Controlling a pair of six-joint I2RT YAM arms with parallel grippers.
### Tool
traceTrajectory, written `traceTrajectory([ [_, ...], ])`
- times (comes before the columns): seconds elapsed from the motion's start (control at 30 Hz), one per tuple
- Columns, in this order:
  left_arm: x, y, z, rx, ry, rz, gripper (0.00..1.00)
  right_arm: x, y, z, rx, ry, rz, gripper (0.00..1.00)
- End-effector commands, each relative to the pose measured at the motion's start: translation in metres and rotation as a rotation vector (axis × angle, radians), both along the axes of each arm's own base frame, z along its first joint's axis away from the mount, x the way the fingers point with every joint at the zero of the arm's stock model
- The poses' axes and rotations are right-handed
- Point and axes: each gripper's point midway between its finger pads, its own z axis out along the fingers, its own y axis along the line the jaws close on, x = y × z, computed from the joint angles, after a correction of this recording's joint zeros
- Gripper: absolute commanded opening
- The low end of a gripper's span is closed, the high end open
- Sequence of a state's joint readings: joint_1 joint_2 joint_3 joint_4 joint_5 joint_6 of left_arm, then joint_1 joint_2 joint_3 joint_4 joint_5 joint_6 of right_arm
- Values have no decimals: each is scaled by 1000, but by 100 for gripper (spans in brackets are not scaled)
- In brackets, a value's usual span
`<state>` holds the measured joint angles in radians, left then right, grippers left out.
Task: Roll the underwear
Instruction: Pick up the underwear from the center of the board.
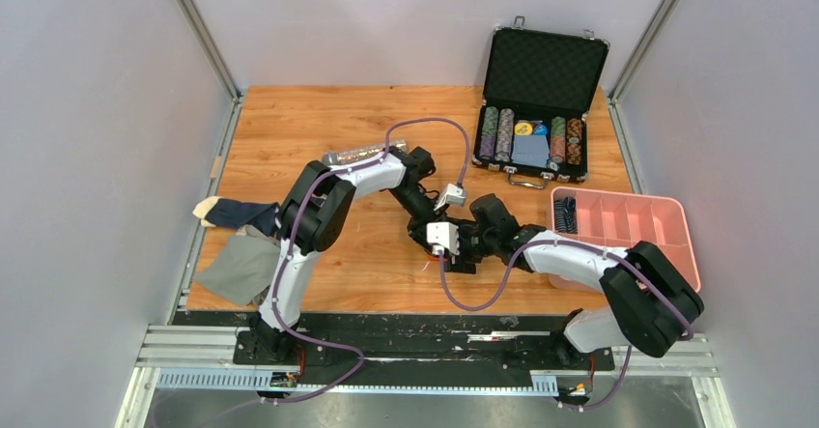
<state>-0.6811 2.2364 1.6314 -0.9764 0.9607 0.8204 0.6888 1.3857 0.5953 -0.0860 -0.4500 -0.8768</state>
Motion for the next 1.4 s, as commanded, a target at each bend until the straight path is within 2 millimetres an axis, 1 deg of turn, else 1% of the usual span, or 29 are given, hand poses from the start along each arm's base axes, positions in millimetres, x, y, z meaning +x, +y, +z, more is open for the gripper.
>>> traceTrajectory([
  [0.0,-19,18,-27,143,76,-11,0,4,3,-9,1,-31,10,68],
  [0.13,-22,18,-24,126,87,-23,0,-2,0,-19,-16,-9,23,68],
  [0.3,-29,16,-12,78,123,-50,0,5,3,-22,-16,-38,27,66],
  [0.33,-29,15,-10,68,125,-52,0,6,3,-24,-22,-39,29,62],
  [0.4,-35,17,-1,49,153,-71,0,6,2,-28,-39,-34,42,54],
  [0.43,-37,16,2,23,154,-87,0,6,2,-30,-45,-33,49,46],
  [0.47,-40,18,5,21,166,-93,0,5,2,-31,-53,-30,56,35],
  [0.5,-40,17,8,0,165,-98,0,6,2,-33,-61,-32,64,26],
  [0.57,-41,18,12,-17,174,-96,0,7,2,-34,-68,-37,71,17],
  [0.63,-40,18,14,-22,185,-80,0,2,-1,-37,-87,-12,84,5],
  [0.67,-40,18,13,-16,196,-63,1,1,-2,-36,-90,-8,84,1],
  [0.7,-36,17,14,-13,205,-35,15,2,-2,-32,-92,-6,74,0],
  [0.73,-31,14,12,6,230,22,24,5,-3,-25,-93,-5,56,0],
  [0.77,-20,15,18,0,226,75,71,7,-3,-16,-93,-5,37,0],
  [0.8,-7,15,15,22,253,181,85,8,-4,-8,-92,2,22,0],
  [0.83,5,13,28,-1,223,237,96,6,-5,1,-85,11,14,0],
  [0.87,28,14,23,24,211,371,98,4,-7,11,-74,24,5,0],
  [0.9,42,14,38,11,167,440,99,2,-8,23,-59,29,-7,0],
  [0.93,65,18,41,27,146,559,100,0,-9,32,-47,39,-24,0],
  [0.97,78,18,58,3,114,606,100,-3,-13,40,-47,68,-47,0],
  [1.0,98,24,70,10,89,700,100,-4,-16,48,-41,100,-76,0],
  [1.03,110,26,83,-2,72,744,100,-4,-19,56,-31,135,-114,0],
  [1.07,122,32,96,-11,69,804,100,-5,-23,63,-21,170,-149,0],
  [1.1,131,33,109,-33,52,826,100,-6,-27,70,-12,201,-182,0],
  [1.13,138,40,120,-41,37,859,100,-6,-32,78,-3,224,-217,0],
  [1.17,143,42,129,-53,19,871,100,-8,-37,85,4,246,-247,0],
  [1.2,146,48,136,-55,3,888,100,-8,-42,93,10,264,-281,0],
  [1.27,147,55,148,-62,-3,901,100,-3,-56,110,28,300,-400,0],
  [1.37,144,62,156,-51,-6,911,100,22,-93,131,94,363,-664,0],
])
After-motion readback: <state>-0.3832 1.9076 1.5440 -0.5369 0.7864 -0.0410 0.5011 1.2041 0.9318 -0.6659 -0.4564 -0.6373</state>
